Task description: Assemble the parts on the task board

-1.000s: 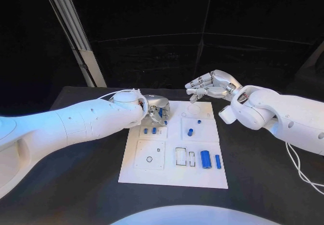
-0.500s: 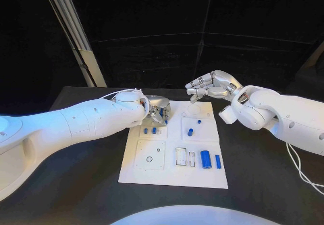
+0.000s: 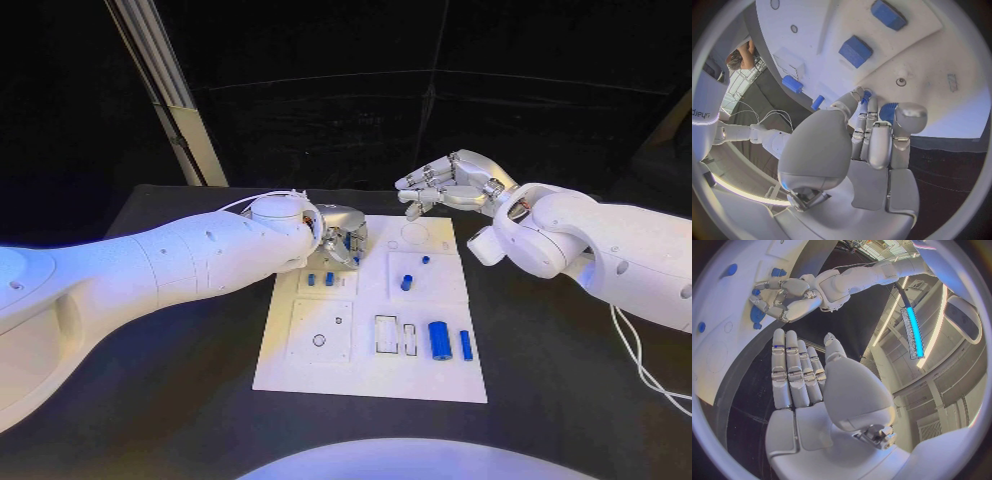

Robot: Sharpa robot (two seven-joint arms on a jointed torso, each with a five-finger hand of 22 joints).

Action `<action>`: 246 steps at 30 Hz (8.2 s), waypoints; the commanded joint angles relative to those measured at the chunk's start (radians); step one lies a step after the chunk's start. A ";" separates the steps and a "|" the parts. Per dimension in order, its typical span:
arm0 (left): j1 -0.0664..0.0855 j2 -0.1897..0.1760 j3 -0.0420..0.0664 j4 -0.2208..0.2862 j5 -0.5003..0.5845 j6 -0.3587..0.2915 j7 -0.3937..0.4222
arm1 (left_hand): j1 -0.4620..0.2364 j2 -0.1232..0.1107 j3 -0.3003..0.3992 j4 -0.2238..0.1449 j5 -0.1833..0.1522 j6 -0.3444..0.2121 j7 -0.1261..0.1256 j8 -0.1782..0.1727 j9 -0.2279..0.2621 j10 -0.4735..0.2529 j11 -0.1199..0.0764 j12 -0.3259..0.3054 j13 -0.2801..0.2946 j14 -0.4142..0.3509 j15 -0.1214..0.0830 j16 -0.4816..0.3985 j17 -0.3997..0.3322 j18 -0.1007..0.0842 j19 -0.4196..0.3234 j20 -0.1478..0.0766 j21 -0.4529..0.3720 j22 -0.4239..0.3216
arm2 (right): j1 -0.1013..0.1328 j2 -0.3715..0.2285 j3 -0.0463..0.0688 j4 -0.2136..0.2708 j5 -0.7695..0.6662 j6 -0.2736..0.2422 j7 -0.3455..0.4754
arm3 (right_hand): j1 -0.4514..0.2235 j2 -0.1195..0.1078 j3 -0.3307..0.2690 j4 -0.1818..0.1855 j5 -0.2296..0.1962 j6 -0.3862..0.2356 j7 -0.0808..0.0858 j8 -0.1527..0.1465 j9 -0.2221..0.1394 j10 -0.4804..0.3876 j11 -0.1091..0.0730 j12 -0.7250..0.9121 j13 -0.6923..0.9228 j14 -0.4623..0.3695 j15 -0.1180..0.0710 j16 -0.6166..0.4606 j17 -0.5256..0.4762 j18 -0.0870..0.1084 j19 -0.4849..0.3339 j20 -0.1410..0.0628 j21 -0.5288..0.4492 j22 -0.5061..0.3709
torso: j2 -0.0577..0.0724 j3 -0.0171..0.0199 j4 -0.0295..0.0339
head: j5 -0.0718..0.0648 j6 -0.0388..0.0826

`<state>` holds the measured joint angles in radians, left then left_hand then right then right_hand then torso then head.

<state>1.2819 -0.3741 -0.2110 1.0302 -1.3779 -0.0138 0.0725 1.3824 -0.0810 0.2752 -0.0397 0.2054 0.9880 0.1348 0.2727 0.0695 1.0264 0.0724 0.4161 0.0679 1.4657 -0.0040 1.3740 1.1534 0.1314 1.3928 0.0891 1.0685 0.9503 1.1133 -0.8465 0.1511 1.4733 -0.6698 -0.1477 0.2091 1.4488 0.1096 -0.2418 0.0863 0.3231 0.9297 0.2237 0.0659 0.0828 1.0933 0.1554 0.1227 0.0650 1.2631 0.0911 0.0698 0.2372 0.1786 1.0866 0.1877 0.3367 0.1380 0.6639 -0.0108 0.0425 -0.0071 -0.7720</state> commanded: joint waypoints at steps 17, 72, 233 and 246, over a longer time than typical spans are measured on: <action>-0.007 -0.005 -0.003 -0.006 -0.005 -0.006 0.001 | 0.039 0.040 0.144 -0.085 -0.058 0.055 0.001 -0.023 0.000 0.057 -0.007 -0.016 0.003 0.030 -0.014 0.014 0.000 -0.015 0.005 -0.007 0.046 0.056 | 0.002 -0.001 0.001 0.004 0.000 0.002 0.008 | -0.002 0.009 0.000 -0.006 0.006 -0.006 0.001 0.002 0.001 -0.008 0.000 0.004 0.000 -0.005 0.000 -0.004 -0.002 0.003 0.003 0.004 -0.004 -0.002 | 0.000 -0.0001 -0.0008 | -0.002 0.002; -0.004 -0.197 0.100 0.126 0.067 0.034 -0.024 | -0.032 0.011 0.197 -0.114 -0.061 0.087 0.000 -0.053 0.003 0.091 -0.008 -0.057 0.002 0.026 -0.014 0.014 -0.019 -0.015 -0.003 -0.005 0.057 0.078 | 0.001 -0.005 0.000 -0.002 0.000 0.001 0.012 | -0.003 0.010 0.000 -0.006 0.007 -0.006 0.001 0.003 0.001 -0.008 0.000 0.005 0.000 -0.005 0.001 -0.003 -0.002 0.003 0.004 0.004 -0.005 -0.002 | -0.001 -0.0012 0.0026 | 0.005 0.004; -0.008 -0.458 0.053 0.346 1.560 -0.091 0.519 | -0.151 0.056 -0.070 0.042 -0.058 -0.070 0.060 -0.050 0.000 -0.122 0.051 0.098 0.035 -0.298 0.044 -0.369 -0.713 0.052 -0.242 0.052 -0.443 -0.360 | -0.073 0.013 -0.018 -0.011 -1.128 0.098 -0.328 | 0.088 -0.024 0.162 -0.097 -0.168 0.074 -0.087 -0.002 -0.013 0.024 -0.078 -0.050 -0.004 0.217 -0.100 0.571 0.307 -0.026 0.167 -0.096 0.650 0.536 | -0.001 -0.0029 0.0071 | -0.105 0.016; -0.008 -0.459 0.052 0.346 1.561 -0.090 0.509 | -0.136 0.062 -0.081 0.042 -0.056 -0.072 0.060 -0.044 0.000 -0.131 0.051 0.111 0.035 -0.299 0.043 -0.367 -0.718 0.052 -0.237 0.051 -0.450 -0.367 | -0.086 0.027 -0.018 -0.020 -1.129 0.124 -0.317 | 0.095 -0.022 0.225 -0.097 -0.175 0.098 -0.088 0.001 -0.011 0.045 -0.079 -0.045 -0.003 0.224 -0.103 0.677 0.393 -0.042 0.189 -0.095 0.745 0.655 | -0.002 -0.0025 0.0063 | -0.100 0.009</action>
<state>1.2726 -0.8325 -0.1598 1.3754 0.1735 -0.1021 0.5643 1.2417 -0.0253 0.2002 0.0012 0.1432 0.9127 0.1962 0.2234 0.0695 0.9022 0.1251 0.5218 0.1018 1.1685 0.0429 1.0029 0.4359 0.1697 1.1477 0.1414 0.6249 0.5840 1.0289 -0.8207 0.1336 1.4537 -1.7877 -0.0471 -0.1142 1.5346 0.0846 -0.0220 -0.0110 0.1516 1.0213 0.1354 0.0630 0.0711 1.1306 0.0745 0.0774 0.0626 1.4650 -0.0110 0.7352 0.6205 0.1468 1.2688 0.0916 1.0731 0.7818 0.6618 -0.0132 0.0485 -0.1079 -0.7624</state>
